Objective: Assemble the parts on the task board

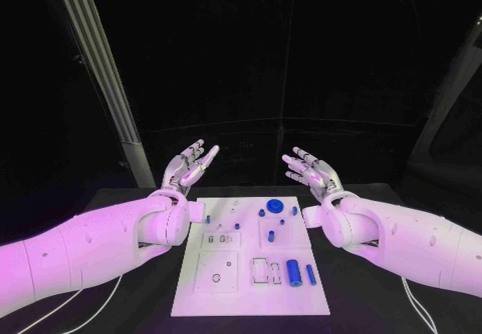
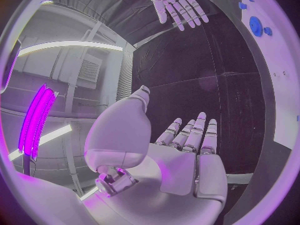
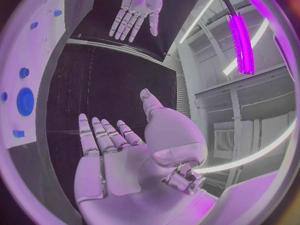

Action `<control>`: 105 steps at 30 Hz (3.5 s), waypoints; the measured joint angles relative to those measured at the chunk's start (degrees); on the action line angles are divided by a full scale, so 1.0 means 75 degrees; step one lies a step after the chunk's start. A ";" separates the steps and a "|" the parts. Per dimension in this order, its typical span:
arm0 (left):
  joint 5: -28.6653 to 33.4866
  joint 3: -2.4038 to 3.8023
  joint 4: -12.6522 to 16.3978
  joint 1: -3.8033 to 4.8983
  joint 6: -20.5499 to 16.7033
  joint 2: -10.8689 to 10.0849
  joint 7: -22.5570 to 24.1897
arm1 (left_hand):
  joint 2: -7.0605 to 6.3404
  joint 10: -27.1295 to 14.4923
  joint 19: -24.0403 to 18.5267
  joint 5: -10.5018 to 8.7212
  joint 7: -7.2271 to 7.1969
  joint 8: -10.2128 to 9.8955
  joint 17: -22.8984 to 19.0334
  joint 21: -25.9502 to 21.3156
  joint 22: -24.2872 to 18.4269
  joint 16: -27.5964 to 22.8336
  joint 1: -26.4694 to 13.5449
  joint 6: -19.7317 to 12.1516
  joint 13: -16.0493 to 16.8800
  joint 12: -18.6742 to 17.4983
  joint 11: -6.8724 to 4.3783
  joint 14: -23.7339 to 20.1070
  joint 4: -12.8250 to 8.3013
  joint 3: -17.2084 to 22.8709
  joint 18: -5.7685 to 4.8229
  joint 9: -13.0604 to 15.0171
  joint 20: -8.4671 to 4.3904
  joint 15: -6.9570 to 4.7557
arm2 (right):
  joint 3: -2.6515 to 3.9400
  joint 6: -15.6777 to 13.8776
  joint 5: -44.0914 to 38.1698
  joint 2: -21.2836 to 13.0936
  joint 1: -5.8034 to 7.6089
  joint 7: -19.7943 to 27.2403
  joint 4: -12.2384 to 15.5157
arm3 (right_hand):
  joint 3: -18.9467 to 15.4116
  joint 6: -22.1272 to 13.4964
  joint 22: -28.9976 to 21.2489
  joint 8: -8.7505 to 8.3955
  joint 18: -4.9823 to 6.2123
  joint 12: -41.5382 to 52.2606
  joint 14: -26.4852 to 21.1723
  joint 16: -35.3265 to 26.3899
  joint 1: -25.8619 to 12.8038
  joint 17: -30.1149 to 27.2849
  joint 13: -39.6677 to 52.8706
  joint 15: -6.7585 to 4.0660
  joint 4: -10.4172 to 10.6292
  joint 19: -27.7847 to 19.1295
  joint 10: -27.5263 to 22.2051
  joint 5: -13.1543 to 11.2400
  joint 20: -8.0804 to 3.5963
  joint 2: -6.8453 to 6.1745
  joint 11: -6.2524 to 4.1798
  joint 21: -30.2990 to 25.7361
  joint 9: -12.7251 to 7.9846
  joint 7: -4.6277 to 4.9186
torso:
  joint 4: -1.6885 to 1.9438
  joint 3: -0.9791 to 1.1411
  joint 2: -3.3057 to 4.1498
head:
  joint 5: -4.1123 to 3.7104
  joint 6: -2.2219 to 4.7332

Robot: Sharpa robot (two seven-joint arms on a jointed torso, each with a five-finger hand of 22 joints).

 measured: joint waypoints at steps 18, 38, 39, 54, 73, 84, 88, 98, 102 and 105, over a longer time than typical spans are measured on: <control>0.0012 -0.0005 0.0408 0.0058 0.0522 -0.0693 0.0233 | 0.0466 0.4502 0.3856 -0.0002 0.0256 0.0603 0.0451 0.1473 0.0676 0.1110 0.0632 0.3179 0.0327 0.0960 0.0110 0.3629 -0.0126 -0.0075 0.0293 0.0267 0.0058 -0.0126 | 0.0076 0.1080 -0.2857 -0.0192 0.0198 -0.0376 -0.0981 | 0.0588 0.4735 0.0472 0.0786 0.0644 0.0783 0.5346 0.0840 0.1718 0.0205 0.0217 -0.0801 -0.1279 0.3975 0.5082 -0.0117 -0.0351 -0.0217 -0.0531 0.1435 0.0325 0.0514 | 0.0041 -0.0048 0.0237 | -0.0032 -0.0098; -0.0130 -0.0004 0.1649 0.0168 0.0884 -0.1428 0.0294 | 0.0544 0.5506 0.5000 -0.0003 0.0642 0.0772 0.0463 0.1833 0.0687 0.1248 0.0946 0.4843 0.0299 0.1014 -0.0176 0.4738 -0.0313 -0.0306 0.0414 0.0297 -0.0107 -0.0430 | 0.0087 0.1440 -0.8133 -0.0047 0.1042 -0.1772 -0.0985 | 0.1281 0.6207 0.1386 0.0605 0.0700 0.0464 0.8320 0.1318 0.1894 0.0348 0.0252 -0.1647 -0.1396 0.6040 0.6972 -0.0026 -0.1259 -0.0783 -0.1103 0.3469 0.0323 0.0351 | 0.0232 -0.0134 0.0952 | -0.0218 0.0061; -0.0133 -0.0005 0.1695 0.0168 0.0901 -0.1429 0.0290 | 0.0544 0.5526 0.5038 -0.0003 0.0642 0.0772 0.0459 0.1833 0.0681 0.1248 0.0946 0.4843 0.0299 0.1014 -0.0156 0.4738 -0.0313 -0.0306 0.0414 0.0297 -0.0104 -0.0430 | 0.0087 0.1507 -0.8447 -0.0022 0.1048 -0.1900 -0.0968 | 0.1346 0.6325 0.1593 0.0538 0.0700 0.0384 0.8517 0.1918 0.1845 0.0648 0.0252 -0.1766 -0.1384 0.6189 0.7143 -0.0026 -0.1367 -0.0902 -0.1156 0.3826 0.0323 0.0303 | 0.0246 -0.0136 0.0990 | -0.0227 0.0064; -0.0145 -0.0008 0.2092 0.0167 0.1130 -0.1419 0.0234 | 0.0544 0.5525 0.5046 -0.0003 0.0615 0.0771 0.0457 0.1833 0.0681 0.1208 0.0946 0.4870 0.0300 0.1014 -0.0156 0.4765 -0.0312 -0.0305 0.0413 0.0298 -0.0112 -0.0458 | 0.0088 0.2238 -1.1446 0.0140 0.1123 -0.3017 -0.0595 | 0.1715 0.6409 0.2395 0.0319 0.0699 0.0258 0.8784 0.4397 0.1575 0.2294 0.0251 -0.1904 -0.1323 0.6354 0.6894 -0.0026 -0.1515 -0.1245 -0.1197 0.5227 0.0315 0.0260 | 0.0365 -0.0159 0.1413 | -0.0368 0.0137; -0.0149 -0.0007 0.2105 0.0173 0.1239 -0.1411 0.0136 | 0.0544 0.5525 0.5046 -0.0003 0.0615 0.0771 0.0447 0.1805 0.0654 0.1180 0.0946 0.4869 0.0301 0.0978 -0.0155 0.4765 -0.0333 -0.0326 0.0412 0.0283 -0.0112 -0.0458 | 0.0092 0.2570 -1.2134 0.0390 0.1142 -0.3256 -0.0699 | 0.1994 0.6269 0.2807 0.0319 0.0699 0.0259 0.8781 0.5531 0.1615 0.3349 0.0249 -0.1847 -0.1243 0.6199 0.6679 -0.0026 -0.1476 -0.1284 -0.1143 0.5936 0.0315 0.0284 | 0.0434 -0.0137 0.1614 | -0.0356 0.0155; -0.0151 -0.0006 0.2084 0.0201 0.1276 -0.1410 0.0084 | 0.0544 0.5525 0.5046 -0.0003 0.0615 0.0771 0.0438 0.1805 0.0642 0.1150 0.0946 0.4869 0.0293 0.0950 -0.0155 0.4765 -0.0355 -0.0348 0.0412 0.0284 -0.0112 -0.0458 | 0.0092 0.2774 -1.2200 0.0495 0.1142 -0.3258 -0.0815 | 0.2321 0.6415 0.3015 0.0319 0.0698 0.0258 0.8781 0.6525 0.1570 0.4425 0.0248 -0.1848 -0.1181 0.6183 0.6757 -0.0186 -0.1460 -0.1238 -0.1220 0.6308 0.0326 0.0212 | 0.0445 -0.0128 0.1674 | -0.0366 0.0146; -0.0151 -0.0006 0.2080 0.0213 0.1288 -0.1410 0.0071 | 0.0544 0.5525 0.5046 -0.0003 0.0615 0.0771 0.0431 0.1805 0.0635 0.1145 0.0946 0.4869 0.0293 0.0950 -0.0155 0.4765 -0.0355 -0.0347 0.0412 0.0277 -0.0112 -0.0457 | 0.0093 0.2850 -1.2236 0.0519 0.1142 -0.3261 -0.0834 | 0.2451 0.6496 0.3105 0.0320 0.0698 0.0259 0.8781 0.6899 0.1570 0.4827 0.0249 -0.1848 -0.1155 0.6171 0.6848 -0.0250 -0.1449 -0.1238 -0.1251 0.6455 0.0326 0.0184 | 0.0445 -0.0126 0.1698 | -0.0358 0.0135; -0.0152 -0.0006 0.2078 0.0238 0.1300 -0.1419 0.0036 | 0.0582 0.5525 0.5046 -0.0003 0.0615 0.0764 0.0431 0.1763 0.0633 0.1145 0.0985 0.4868 0.0294 0.0950 -0.0155 0.4764 -0.0355 -0.0347 0.0412 0.0277 -0.0112 -0.0457 | 0.0102 0.2927 -1.2303 0.0561 0.1152 -0.3271 -0.0860 | 0.2837 0.6725 0.3754 0.0368 0.0698 0.0258 0.8811 0.7584 0.1605 0.5567 0.0251 -0.1878 -0.1095 0.6215 0.7079 -0.0443 -0.1491 -0.1145 -0.1292 0.7044 0.0338 0.0163 | 0.0445 -0.0122 0.1734 | -0.0363 0.0085; -0.0152 -0.0006 0.2067 0.0245 0.1303 -0.1418 0.0026 | 0.0583 0.5524 0.5046 -0.0003 0.0615 0.0740 0.0432 0.1763 0.0621 0.1145 0.0985 0.4868 0.0294 0.0921 -0.0155 0.4764 -0.0355 -0.0347 0.0412 0.0278 -0.0112 -0.0458 | 0.0102 0.2879 -1.2312 0.0562 0.1153 -0.3281 -0.0860 | 0.3002 0.6822 0.4019 0.0346 0.0699 0.0257 0.8800 0.7784 0.1628 0.5774 0.0249 -0.1888 -0.1062 0.6263 0.7190 -0.0542 -0.1478 -0.1106 -0.1321 0.7265 0.0335 0.0142 | 0.0445 -0.0122 0.1745 | -0.0371 0.0075; -0.0153 -0.0006 0.2061 0.0248 0.1305 -0.1414 0.0019 | 0.0582 0.5525 0.5046 -0.0004 0.0615 0.0741 0.0432 0.1763 0.0621 0.1145 0.0985 0.4868 0.0294 0.0921 -0.0155 0.4764 -0.0355 -0.0347 0.0412 0.0278 -0.0112 -0.0458 | 0.0099 0.2753 -1.2327 0.0553 0.1152 -0.3302 -0.0846 | 0.3197 0.6928 0.4360 0.0371 0.0699 0.0244 0.8782 0.8023 0.1668 0.6043 0.0252 -0.1906 -0.1034 0.6356 0.7286 -0.0723 -0.1487 -0.1068 -0.1333 0.7532 0.0334 0.0127 | 0.0445 -0.0122 0.1750 | -0.0379 0.0069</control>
